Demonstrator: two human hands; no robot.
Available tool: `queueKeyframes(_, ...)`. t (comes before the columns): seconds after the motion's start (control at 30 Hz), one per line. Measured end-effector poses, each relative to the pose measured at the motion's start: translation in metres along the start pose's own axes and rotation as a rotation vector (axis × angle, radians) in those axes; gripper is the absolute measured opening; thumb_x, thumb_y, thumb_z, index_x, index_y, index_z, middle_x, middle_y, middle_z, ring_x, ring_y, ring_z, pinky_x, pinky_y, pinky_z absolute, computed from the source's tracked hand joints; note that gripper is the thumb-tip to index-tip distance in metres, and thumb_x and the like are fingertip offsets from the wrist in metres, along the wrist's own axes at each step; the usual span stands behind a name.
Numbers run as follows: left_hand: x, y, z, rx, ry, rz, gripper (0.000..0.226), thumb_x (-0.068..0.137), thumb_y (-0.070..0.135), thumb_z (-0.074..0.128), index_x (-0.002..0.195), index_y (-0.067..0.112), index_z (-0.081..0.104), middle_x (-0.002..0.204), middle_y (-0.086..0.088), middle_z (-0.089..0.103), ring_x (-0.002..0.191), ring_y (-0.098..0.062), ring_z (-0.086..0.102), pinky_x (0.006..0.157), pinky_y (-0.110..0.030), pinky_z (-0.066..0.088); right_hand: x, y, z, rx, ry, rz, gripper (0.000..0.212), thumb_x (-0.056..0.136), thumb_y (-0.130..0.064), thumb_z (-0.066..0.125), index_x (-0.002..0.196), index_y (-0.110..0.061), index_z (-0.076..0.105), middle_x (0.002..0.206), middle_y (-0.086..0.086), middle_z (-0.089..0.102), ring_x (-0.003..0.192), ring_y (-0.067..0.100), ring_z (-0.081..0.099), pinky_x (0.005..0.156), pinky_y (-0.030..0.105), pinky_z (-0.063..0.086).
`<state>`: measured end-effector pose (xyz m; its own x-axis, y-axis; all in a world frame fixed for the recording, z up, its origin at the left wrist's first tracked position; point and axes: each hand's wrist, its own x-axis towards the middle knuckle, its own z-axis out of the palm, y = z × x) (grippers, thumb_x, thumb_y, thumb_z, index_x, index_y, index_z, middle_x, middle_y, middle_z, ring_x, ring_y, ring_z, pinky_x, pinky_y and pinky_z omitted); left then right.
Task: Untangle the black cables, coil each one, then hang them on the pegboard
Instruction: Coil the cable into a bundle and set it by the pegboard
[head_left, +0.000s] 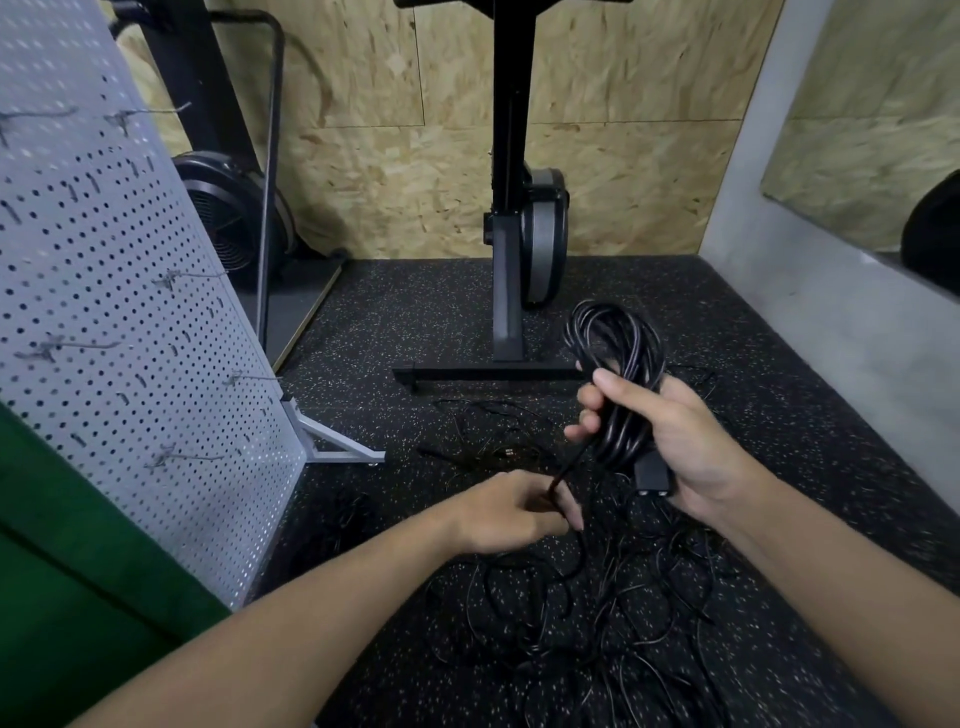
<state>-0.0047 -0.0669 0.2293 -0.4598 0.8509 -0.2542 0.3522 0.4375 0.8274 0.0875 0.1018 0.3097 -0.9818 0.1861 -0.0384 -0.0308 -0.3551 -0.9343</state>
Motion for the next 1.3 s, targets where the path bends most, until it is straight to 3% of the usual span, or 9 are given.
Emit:
queueKeyframes(0.1,0.001,-0.007,-0.008,0.123,0.012,-0.073,0.02,0.09,0.05,0.065,0.094,0.034,0.075,0.103,0.0,0.077,0.1,-0.024,0.07,0.099,-0.047,0.054,0.003,-0.007,-0.013,-0.202,0.163,-0.045,0.01,0.102,-0.02,0.064,0.104,-0.01,0.062,0.083,0.004,0.065,0.071,0.018,0.063,0.079,0.045,0.06)
queueKeyframes(0.2,-0.002,-0.012,-0.026,0.171,0.138,-0.044,0.027,0.094,0.054,0.07,0.089,0.028,0.074,0.082,0.006,0.077,0.077,-0.017,0.069,0.08,-0.039,0.057,0.007,-0.004,-0.038,-0.791,0.346,-0.017,0.016,0.102,-0.033,0.064,0.102,-0.017,0.066,0.093,0.0,0.073,0.088,0.019,0.07,0.081,0.04,0.051)
queueKeyframes(0.4,-0.011,0.022,-0.028,0.264,0.459,0.315,0.019,0.09,0.04,0.079,0.082,0.023,0.074,0.081,0.014,0.067,0.078,-0.002,0.061,0.072,-0.012,0.042,0.006,0.017,-0.036,-1.193,0.079,0.139,0.034,0.103,-0.052,0.056,0.134,-0.037,0.055,0.119,-0.011,0.067,0.112,0.013,0.062,0.089,0.033,0.045)
queueKeyframes(0.5,-0.014,0.03,-0.029,0.353,0.58,0.509,0.018,0.089,0.035,0.081,0.087,0.019,0.073,0.085,0.017,0.058,0.077,0.0,0.056,0.071,-0.01,0.038,0.0,0.016,-0.019,-1.138,-0.114,0.227,0.035,0.1,-0.066,0.046,0.11,-0.035,0.059,0.093,-0.01,0.072,0.087,0.012,0.066,0.081,0.035,0.05)
queueKeyframes(0.63,-0.023,0.034,-0.033,0.291,0.632,0.578,0.023,0.086,0.035,0.084,0.092,0.018,0.07,0.091,0.012,0.061,0.083,-0.012,0.06,0.072,-0.024,0.049,-0.007,0.008,-0.017,-0.712,-0.204,0.477,0.058,0.086,-0.066,0.06,0.097,-0.01,0.066,0.08,0.009,0.068,0.069,0.027,0.06,0.076,0.046,0.044)
queueKeyframes(0.87,-0.028,0.048,-0.028,0.17,0.625,0.601,0.034,0.077,0.03,0.092,0.089,0.012,0.065,0.087,0.006,0.063,0.08,-0.01,0.059,0.071,-0.016,0.044,-0.012,0.01,-0.017,-0.382,-0.251,0.57,0.042,0.061,-0.026,0.068,0.094,0.0,0.069,0.093,0.026,0.058,0.065,0.025,0.056,0.066,0.039,0.046)
queueKeyframes(1.07,-0.027,0.043,-0.026,0.171,0.636,0.559,0.033,0.079,0.034,0.09,0.087,0.017,0.063,0.088,0.009,0.059,0.082,-0.012,0.058,0.072,-0.017,0.044,-0.021,0.001,0.012,-0.977,-0.344,0.446,0.051,0.085,-0.036,0.083,0.119,-0.007,0.06,0.091,0.006,0.063,0.08,0.015,0.062,0.072,0.029,0.051)
queueKeyframes(1.2,-0.027,0.036,-0.028,0.203,0.67,0.507,0.036,0.081,0.043,0.086,0.086,0.019,0.06,0.089,0.011,0.055,0.082,-0.011,0.055,0.072,-0.022,0.045,-0.017,0.006,0.018,-0.97,-0.26,0.48,0.019,0.09,-0.016,0.069,0.102,-0.011,0.056,0.085,0.013,0.054,0.058,0.018,0.053,0.048,0.028,0.042)
queueKeyframes(1.3,-0.026,0.03,-0.031,0.208,0.681,0.455,0.04,0.083,0.051,0.081,0.089,0.02,0.056,0.09,0.01,0.052,0.082,-0.01,0.051,0.073,-0.019,0.042,-0.01,0.008,0.013,-0.907,-0.251,0.466,0.016,0.085,-0.021,0.069,0.095,-0.012,0.06,0.081,0.012,0.056,0.068,0.026,0.056,0.064,0.04,0.046)
